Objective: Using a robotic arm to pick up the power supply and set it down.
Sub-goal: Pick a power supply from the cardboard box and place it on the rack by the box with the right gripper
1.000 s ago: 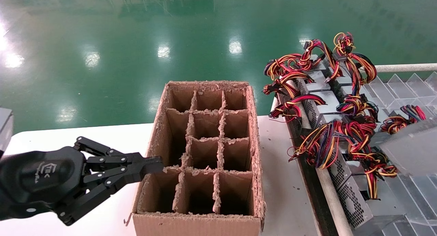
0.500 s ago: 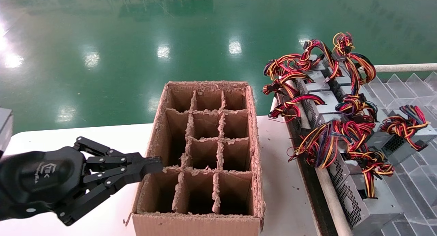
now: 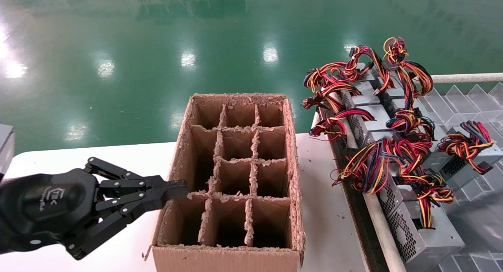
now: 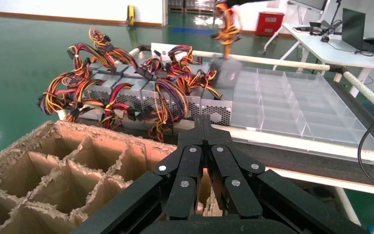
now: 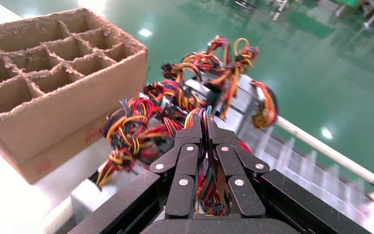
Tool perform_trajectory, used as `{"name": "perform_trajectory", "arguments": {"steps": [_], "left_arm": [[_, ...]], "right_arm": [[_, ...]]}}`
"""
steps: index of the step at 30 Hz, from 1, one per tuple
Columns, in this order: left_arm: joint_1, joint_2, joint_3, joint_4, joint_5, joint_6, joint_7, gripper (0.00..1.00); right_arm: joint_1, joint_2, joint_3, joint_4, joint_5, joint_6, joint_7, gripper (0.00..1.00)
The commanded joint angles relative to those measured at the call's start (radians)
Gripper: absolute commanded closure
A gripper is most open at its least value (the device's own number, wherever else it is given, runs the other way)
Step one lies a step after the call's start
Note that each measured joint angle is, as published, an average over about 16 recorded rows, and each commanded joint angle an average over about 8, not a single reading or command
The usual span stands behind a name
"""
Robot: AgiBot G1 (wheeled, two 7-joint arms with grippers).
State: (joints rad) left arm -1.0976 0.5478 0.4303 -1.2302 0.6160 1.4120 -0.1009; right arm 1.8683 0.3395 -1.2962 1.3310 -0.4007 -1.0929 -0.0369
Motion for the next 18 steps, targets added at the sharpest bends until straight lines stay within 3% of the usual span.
{"name": "perform_trajectory", "arguments": {"steps": [1, 9, 18], "left_arm": [[0.000, 0.000, 0.000, 0.000, 0.000, 0.000, 0.000, 1.00], [0.000, 0.000, 0.000, 0.000, 0.000, 0.000, 0.000, 1.00], [0.000, 0.000, 0.000, 0.000, 0.000, 0.000, 0.000, 1.00]], "right_arm": [[0.003, -0.043, -0.036, -0.003, 0.006, 0.030, -0.014, 1.00], [0.011, -0.173, -0.144, -0.051, 0.106, 0.097, -0.125, 1.00], [-0.001, -0.169, -0.213, -0.096, 0.158, 0.174, -0.210, 1.00]]}}
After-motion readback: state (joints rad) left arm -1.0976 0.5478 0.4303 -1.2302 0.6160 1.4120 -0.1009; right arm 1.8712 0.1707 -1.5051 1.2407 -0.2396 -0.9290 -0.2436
